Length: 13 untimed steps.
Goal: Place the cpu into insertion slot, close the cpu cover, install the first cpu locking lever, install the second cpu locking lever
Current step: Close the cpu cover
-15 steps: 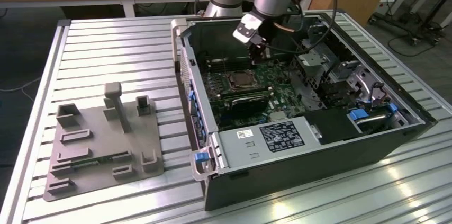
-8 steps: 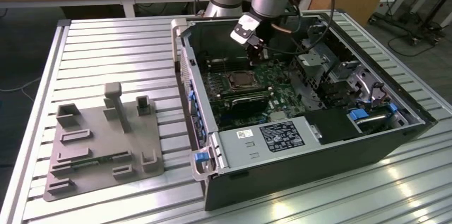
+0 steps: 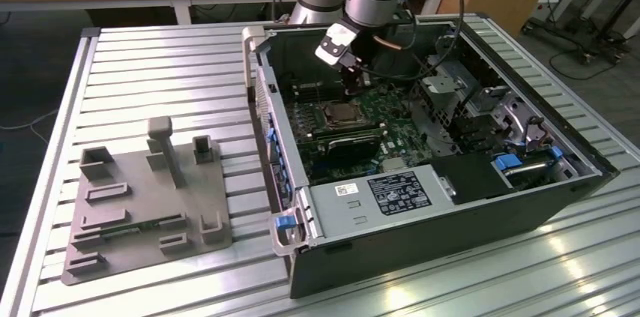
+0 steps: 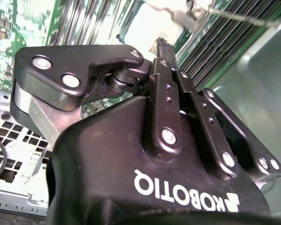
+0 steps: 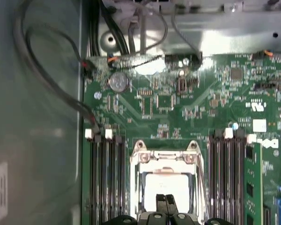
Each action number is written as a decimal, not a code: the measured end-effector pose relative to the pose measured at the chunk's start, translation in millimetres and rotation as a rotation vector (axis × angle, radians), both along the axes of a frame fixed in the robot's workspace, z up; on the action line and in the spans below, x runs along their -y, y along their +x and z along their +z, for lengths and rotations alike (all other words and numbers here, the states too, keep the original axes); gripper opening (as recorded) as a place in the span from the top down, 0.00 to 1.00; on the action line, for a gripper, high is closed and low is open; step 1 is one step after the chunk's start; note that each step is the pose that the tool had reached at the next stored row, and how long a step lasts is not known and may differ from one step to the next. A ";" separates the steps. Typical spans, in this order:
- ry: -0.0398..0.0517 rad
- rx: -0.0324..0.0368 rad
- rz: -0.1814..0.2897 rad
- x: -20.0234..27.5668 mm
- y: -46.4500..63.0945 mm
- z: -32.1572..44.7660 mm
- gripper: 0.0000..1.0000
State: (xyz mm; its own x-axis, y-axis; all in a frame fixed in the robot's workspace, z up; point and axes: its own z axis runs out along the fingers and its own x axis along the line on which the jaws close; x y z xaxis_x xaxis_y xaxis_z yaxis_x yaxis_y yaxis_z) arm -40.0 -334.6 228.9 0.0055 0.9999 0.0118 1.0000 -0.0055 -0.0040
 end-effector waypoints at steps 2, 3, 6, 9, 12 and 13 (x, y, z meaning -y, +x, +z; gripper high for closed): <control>0.0001 0.0058 0.000 0.0 -6.0 -1.3 0.90; -0.0001 0.0082 0.000 0.0 -8.3 -2.0 0.90; -0.0001 0.0133 0.000 0.0 -13.6 -4.6 0.90; -0.0001 0.0171 0.000 0.0 -17.6 -7.1 0.90; -0.0001 0.0204 0.000 0.0 -21.2 -9.4 0.90; -0.0002 0.0213 0.000 0.1 -22.3 -9.9 0.90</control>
